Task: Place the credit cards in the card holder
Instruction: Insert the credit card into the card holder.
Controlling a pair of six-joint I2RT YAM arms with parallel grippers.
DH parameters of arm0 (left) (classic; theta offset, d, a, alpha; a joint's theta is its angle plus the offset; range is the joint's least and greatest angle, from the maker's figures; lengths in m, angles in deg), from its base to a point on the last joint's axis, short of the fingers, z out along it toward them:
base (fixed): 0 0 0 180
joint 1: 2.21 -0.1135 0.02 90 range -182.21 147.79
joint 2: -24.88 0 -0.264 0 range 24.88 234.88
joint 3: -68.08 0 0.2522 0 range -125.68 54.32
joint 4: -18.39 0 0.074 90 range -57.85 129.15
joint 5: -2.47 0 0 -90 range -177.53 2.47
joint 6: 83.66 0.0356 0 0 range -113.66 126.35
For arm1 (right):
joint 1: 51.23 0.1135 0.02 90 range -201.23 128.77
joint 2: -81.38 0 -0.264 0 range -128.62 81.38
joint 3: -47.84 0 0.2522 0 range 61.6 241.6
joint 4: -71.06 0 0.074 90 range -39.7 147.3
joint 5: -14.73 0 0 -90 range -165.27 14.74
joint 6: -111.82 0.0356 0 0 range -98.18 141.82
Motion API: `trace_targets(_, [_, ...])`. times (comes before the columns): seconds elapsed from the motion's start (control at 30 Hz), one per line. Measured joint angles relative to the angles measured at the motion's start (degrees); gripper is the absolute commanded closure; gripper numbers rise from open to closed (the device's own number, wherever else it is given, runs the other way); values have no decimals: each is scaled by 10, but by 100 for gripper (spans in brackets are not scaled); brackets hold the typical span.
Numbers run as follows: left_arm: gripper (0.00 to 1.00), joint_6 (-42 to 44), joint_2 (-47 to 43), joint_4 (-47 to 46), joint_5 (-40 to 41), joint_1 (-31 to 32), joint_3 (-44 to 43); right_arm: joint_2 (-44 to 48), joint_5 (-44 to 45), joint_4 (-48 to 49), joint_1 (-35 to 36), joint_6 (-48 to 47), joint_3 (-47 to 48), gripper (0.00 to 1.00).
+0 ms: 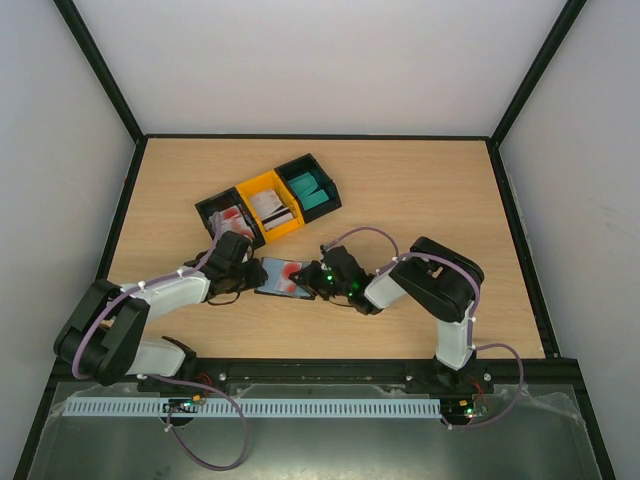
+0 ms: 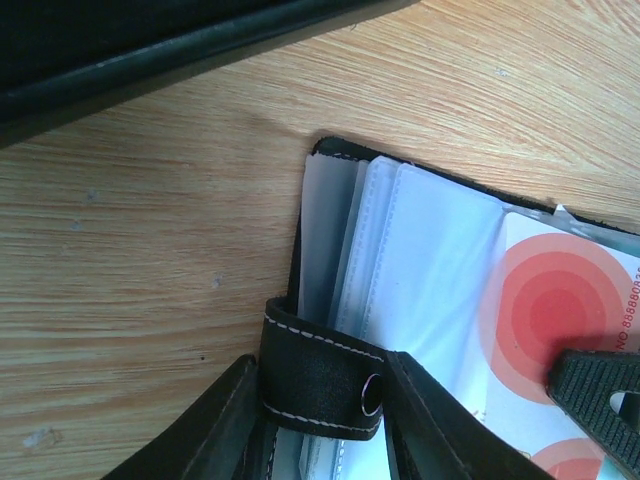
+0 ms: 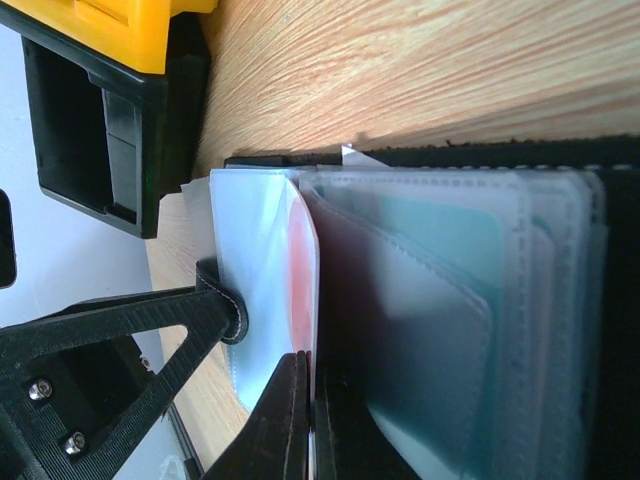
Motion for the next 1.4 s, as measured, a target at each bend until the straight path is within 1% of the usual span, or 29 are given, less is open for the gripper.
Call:
trace_targets(0.37, [66,0,1,0,8,2,0,1,1,0,0,8,-4,98])
trace_targets(0.83, [66,0,6,-11,21,3,0,30,10,-42,4,8,-13,98])
trace_targets(1.1, [66,2,10,-19,10,2,0,12,-14,-44,3,-5,8,98])
trace_targets(1.4, [66,5,11,-25,6,2,1,2,-8,-61,4,-13,31,98])
